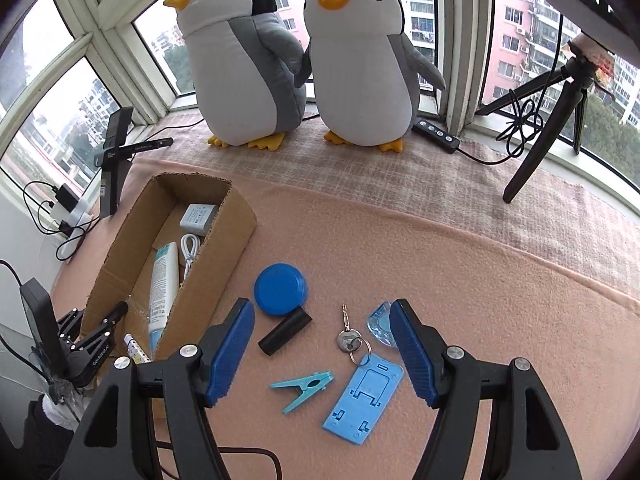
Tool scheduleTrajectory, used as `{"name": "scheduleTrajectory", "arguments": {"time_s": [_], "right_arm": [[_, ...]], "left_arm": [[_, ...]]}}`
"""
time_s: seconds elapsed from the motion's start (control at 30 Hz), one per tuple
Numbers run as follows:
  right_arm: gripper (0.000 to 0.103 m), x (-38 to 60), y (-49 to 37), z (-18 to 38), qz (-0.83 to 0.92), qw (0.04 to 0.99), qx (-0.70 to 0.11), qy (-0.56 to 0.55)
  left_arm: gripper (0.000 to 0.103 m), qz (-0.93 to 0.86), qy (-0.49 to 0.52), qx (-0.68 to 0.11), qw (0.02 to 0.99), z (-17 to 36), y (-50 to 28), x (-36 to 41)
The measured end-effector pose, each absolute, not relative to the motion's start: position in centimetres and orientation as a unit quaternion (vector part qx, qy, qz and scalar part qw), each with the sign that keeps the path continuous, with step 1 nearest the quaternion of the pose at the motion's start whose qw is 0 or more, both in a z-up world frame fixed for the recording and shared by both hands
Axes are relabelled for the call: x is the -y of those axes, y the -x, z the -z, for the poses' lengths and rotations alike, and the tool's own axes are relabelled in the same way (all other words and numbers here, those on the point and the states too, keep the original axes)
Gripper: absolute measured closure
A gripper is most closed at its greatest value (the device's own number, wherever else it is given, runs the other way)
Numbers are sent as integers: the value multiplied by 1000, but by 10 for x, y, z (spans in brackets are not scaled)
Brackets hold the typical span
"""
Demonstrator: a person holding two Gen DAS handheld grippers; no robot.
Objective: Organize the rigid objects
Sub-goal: 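Move the right tool back to the blue phone stand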
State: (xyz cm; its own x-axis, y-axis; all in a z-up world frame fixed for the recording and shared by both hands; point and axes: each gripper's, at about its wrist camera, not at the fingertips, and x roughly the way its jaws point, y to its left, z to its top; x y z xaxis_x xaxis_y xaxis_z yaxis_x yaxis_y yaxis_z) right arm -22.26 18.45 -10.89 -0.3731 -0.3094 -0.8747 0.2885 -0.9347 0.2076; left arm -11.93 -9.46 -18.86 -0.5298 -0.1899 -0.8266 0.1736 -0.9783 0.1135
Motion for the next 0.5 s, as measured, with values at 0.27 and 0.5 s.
{"name": "scheduleTrajectory", "arguments": {"time_s": [0.27, 0.5], "right_arm": [[37, -209, 216, 126, 820, 169, 26, -547], [37, -221, 204, 142, 810, 142, 37, -568]], "left_arm": [[76, 874, -474, 11, 105, 189, 119, 95], [76, 874, -473, 11, 106, 189, 119, 96]]}}
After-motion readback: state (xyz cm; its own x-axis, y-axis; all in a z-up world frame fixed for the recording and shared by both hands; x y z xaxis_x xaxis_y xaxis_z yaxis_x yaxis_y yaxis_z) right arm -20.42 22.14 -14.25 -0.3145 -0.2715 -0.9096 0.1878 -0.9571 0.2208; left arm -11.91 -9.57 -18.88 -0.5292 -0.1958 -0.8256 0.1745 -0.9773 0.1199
